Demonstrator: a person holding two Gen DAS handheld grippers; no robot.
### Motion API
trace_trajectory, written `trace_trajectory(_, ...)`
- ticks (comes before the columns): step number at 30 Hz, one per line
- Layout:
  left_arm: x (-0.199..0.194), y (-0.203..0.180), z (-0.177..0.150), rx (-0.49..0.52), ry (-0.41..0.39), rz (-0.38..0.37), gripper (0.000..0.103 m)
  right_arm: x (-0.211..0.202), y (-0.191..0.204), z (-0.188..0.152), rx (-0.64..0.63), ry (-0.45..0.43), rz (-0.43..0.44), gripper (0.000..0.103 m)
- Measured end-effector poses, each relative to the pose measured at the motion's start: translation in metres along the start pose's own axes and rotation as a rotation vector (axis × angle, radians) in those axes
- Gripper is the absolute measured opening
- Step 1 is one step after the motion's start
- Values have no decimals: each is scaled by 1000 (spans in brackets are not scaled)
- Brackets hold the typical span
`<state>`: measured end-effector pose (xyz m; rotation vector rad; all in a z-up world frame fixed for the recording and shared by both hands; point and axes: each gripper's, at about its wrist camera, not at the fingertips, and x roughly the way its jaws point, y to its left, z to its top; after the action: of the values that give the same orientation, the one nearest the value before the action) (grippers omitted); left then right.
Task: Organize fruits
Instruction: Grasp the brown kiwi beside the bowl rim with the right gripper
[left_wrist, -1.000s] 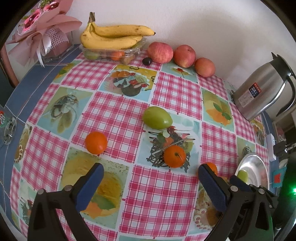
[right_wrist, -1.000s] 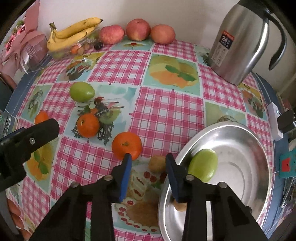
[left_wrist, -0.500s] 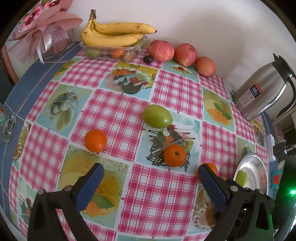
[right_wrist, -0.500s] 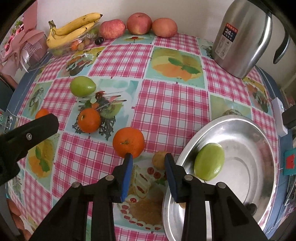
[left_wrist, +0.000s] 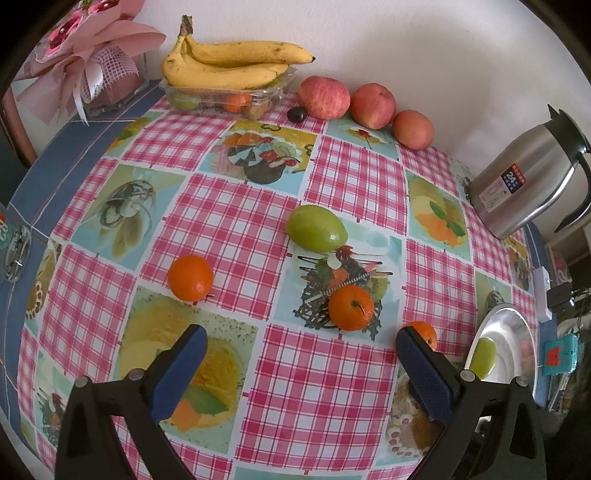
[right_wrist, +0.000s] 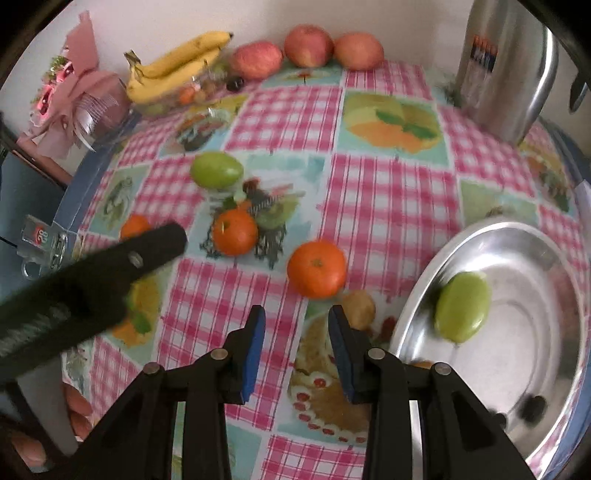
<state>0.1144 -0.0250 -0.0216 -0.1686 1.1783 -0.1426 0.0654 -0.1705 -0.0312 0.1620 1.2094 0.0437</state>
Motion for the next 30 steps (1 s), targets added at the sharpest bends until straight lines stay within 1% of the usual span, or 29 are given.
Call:
trace_trajectory(3,0,0,0,-1,-1,-1,103,-6,0,2,-33,-31,-114,37)
trace_trajectory(5,0,0,0,-1,0,-1,103,-4,-2,3,-45,-21,-162,37)
trace_trajectory(9,0,-1,0,0,4,-3,103,8,-2,3,-83,12,-210,35)
trace_trajectory(15,0,0,0,-5,5,-2,103,16,6,2,-164,33,-283,34)
trace_trajectory(19,2,1,0,-8,12,6,103,21,5,1,-178,37,-286,33)
trace_trajectory(25,4,6,0,-27,14,14,103,25,3,1,-190,40,-303,26)
trace_trajectory(30,4,7,1,-32,13,18,103,25,5,-1,-186,35,-300,26)
